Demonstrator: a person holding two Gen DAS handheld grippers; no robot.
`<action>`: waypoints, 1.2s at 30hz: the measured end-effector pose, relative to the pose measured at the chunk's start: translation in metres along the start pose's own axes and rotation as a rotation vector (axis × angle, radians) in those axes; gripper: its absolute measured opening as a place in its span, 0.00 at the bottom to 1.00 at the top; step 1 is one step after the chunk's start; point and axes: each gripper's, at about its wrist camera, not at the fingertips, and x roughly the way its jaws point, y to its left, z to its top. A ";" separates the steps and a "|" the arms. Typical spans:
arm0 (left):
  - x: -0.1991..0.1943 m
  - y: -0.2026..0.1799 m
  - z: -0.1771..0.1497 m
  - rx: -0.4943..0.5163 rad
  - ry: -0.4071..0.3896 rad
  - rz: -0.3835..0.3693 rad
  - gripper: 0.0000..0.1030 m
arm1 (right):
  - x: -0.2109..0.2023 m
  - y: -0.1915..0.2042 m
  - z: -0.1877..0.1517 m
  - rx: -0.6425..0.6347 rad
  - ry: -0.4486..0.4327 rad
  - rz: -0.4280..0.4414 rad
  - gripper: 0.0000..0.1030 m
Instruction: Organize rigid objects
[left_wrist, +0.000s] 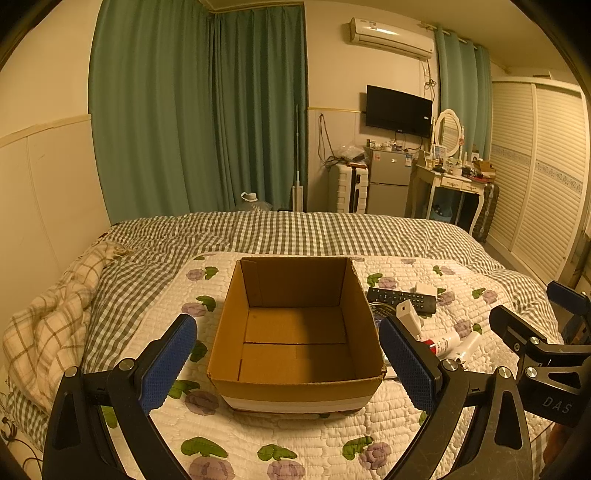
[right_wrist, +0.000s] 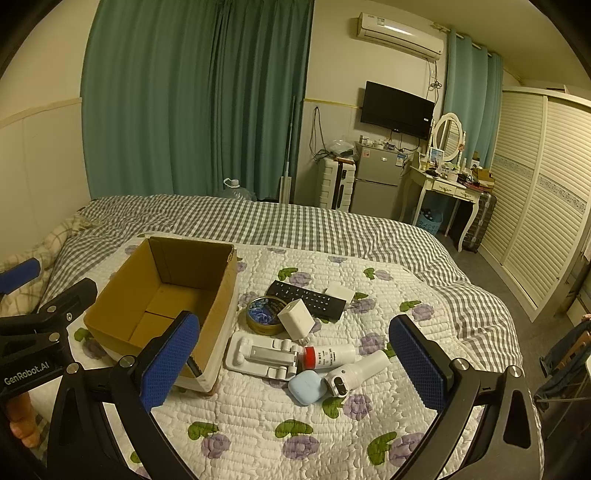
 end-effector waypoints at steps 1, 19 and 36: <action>0.000 0.000 0.000 0.001 0.000 0.000 0.99 | 0.000 0.001 0.000 0.000 0.001 0.000 1.00; -0.001 0.002 -0.001 -0.001 0.006 -0.002 0.99 | 0.000 -0.001 -0.001 0.004 0.008 0.005 1.00; 0.002 0.001 0.000 0.003 0.018 0.002 0.99 | 0.001 -0.001 -0.002 -0.003 0.010 0.001 1.00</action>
